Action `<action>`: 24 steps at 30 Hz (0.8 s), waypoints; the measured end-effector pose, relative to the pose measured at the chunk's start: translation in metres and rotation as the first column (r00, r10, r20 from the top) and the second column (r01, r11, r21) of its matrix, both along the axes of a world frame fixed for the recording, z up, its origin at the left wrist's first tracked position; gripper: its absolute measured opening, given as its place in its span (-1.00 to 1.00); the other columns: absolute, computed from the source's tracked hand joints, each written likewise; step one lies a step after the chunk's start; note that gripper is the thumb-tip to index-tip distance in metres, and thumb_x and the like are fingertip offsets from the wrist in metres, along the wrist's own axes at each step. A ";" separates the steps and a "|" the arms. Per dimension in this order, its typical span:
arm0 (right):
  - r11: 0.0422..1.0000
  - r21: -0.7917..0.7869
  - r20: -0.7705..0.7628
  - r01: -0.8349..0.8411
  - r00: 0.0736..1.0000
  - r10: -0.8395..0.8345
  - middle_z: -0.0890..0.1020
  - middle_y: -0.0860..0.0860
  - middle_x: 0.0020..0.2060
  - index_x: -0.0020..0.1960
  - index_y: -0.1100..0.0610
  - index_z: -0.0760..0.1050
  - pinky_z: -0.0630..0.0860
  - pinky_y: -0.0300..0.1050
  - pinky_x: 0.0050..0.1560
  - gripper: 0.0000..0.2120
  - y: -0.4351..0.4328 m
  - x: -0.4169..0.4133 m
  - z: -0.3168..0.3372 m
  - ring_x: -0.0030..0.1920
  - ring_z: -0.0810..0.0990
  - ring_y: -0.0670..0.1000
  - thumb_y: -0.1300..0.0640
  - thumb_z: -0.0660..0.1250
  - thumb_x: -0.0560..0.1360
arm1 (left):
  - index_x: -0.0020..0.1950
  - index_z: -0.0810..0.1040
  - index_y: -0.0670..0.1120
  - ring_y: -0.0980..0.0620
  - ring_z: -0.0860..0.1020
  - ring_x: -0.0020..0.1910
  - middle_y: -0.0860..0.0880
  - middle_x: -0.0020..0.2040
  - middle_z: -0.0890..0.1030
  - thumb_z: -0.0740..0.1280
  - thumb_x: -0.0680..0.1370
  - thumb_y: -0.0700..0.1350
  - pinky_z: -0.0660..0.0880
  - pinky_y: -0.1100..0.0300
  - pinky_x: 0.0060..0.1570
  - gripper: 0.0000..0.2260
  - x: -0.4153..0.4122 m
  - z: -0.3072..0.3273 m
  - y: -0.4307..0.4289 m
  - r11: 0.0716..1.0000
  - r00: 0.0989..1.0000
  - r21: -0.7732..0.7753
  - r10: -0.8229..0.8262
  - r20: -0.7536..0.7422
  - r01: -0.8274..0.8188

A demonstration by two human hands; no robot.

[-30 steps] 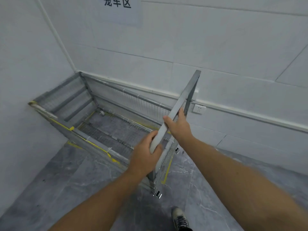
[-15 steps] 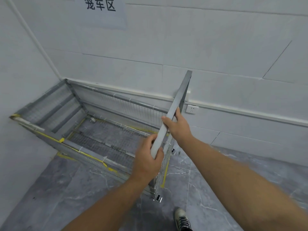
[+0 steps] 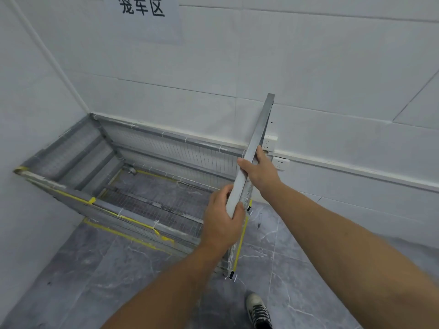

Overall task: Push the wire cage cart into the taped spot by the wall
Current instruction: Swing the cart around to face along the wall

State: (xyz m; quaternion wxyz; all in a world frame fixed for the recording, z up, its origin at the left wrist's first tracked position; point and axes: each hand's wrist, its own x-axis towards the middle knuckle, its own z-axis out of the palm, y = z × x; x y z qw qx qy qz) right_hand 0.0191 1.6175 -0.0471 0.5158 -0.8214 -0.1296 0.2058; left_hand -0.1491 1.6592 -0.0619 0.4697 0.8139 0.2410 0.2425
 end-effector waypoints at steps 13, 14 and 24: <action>0.980 -0.139 0.076 -0.143 0.985 0.154 0.42 0.18 0.34 0.47 -0.09 0.16 0.57 0.21 0.12 -0.10 0.018 0.062 -0.007 0.19 0.54 0.22 -0.55 0.21 0.28 | 0.30 0.45 0.04 0.10 0.55 -0.04 0.01 0.05 0.55 0.28 0.54 0.00 0.56 0.02 -0.08 -0.67 0.054 0.001 0.009 0.999 0.999 -0.004 0.052 -0.017 -0.052; 0.979 -0.131 0.073 -0.155 0.984 0.165 0.38 0.17 0.41 0.52 -0.11 0.10 0.53 0.21 0.18 -0.07 0.018 0.063 -0.005 0.26 0.51 0.22 -0.55 0.21 0.30 | 0.28 0.45 0.07 0.13 0.54 -0.03 0.04 0.04 0.54 0.29 0.53 -0.01 0.56 0.05 -0.07 -0.69 0.056 0.003 0.010 0.998 0.998 0.000 0.056 -0.021 -0.056; 0.967 -0.128 0.106 -0.218 0.967 0.232 0.46 0.22 0.32 0.36 0.04 0.23 0.56 0.25 0.10 -0.09 0.020 0.077 -0.014 0.27 0.51 0.26 -0.58 0.19 0.27 | 0.32 0.45 0.08 0.17 0.53 -0.09 0.06 0.01 0.56 0.31 0.56 -0.05 0.47 0.27 -0.18 -0.68 0.060 0.005 0.008 0.994 0.989 0.006 0.112 -0.095 -0.112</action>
